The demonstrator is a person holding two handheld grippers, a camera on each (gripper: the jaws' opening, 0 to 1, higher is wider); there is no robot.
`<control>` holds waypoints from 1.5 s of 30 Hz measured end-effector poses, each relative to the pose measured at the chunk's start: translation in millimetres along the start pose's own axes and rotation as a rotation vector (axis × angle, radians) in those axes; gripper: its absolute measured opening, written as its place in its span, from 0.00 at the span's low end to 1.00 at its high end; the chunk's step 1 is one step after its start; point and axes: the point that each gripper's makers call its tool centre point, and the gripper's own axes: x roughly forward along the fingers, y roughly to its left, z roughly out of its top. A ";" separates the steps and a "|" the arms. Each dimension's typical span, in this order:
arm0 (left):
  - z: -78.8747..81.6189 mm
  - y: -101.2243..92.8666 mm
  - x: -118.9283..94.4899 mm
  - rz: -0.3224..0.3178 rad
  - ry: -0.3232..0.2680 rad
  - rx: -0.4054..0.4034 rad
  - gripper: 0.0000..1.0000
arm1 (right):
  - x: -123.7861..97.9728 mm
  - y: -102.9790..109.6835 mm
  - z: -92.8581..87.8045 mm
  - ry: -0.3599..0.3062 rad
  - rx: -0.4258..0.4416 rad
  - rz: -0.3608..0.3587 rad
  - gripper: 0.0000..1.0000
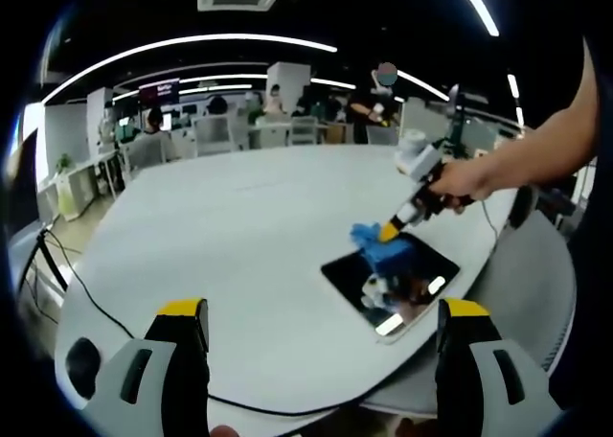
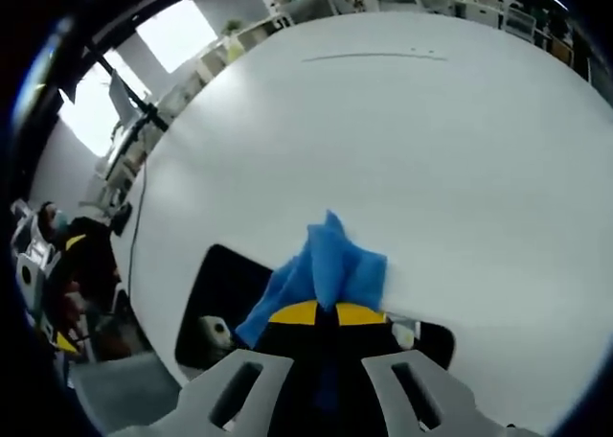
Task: Wipe the mirror surface with the cleaning cloth until all visible marks leave the cleaned area.
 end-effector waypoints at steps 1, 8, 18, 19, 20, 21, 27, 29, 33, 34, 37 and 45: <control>0.0 0.2 0.0 0.000 0.000 0.001 1.00 | -1.2 -1.7 -0.8 0.000 -0.003 -0.002 0.00; -0.7 -2.0 -0.1 0.000 0.003 -0.001 1.00 | -3.7 -6.3 -3.2 0.003 -0.077 -0.054 0.00; -0.1 -7.0 2.0 -0.003 -0.003 -0.003 1.00 | -6.1 -5.7 -4.9 -0.060 -0.100 -0.096 0.00; 0.2 -7.1 1.8 -0.001 -0.005 -0.005 1.00 | -6.4 -5.1 -7.1 -0.063 -0.089 -0.093 0.00; 0.4 -7.1 1.5 0.001 -0.007 -0.006 1.00 | -7.0 -4.1 -9.1 -0.063 -0.091 -0.092 0.00; 0.5 -6.9 1.0 0.003 -0.009 -0.009 1.00 | -7.1 -2.7 -11.5 -0.065 -0.090 -0.091 0.00; -2.9 -7.0 -1.1 0.007 -0.008 -0.013 1.00 | -11.4 5.2 -25.0 -0.074 -0.082 -0.078 0.00; -3.4 -7.1 -1.5 0.009 -0.009 -0.016 1.00 | -13.2 8.3 -30.0 -0.076 -0.080 -0.071 0.00; -4.5 -8.7 -1.4 0.008 -0.009 -0.015 1.00 | -17.5 12.1 -40.3 -0.082 -0.064 -0.050 0.00; -4.5 -8.9 -1.0 0.007 -0.008 -0.015 1.00 | -18.4 12.8 -42.2 -0.081 -0.056 -0.046 0.00; -4.2 -9.4 -0.1 0.006 -0.011 -0.016 1.00 | -21.4 15.2 -48.7 -0.074 -0.046 -0.037 0.00; -2.0 -12.0 3.0 -0.006 -0.013 -0.008 1.00 | -28.2 22.9 -66.8 -0.068 -0.026 -0.016 0.00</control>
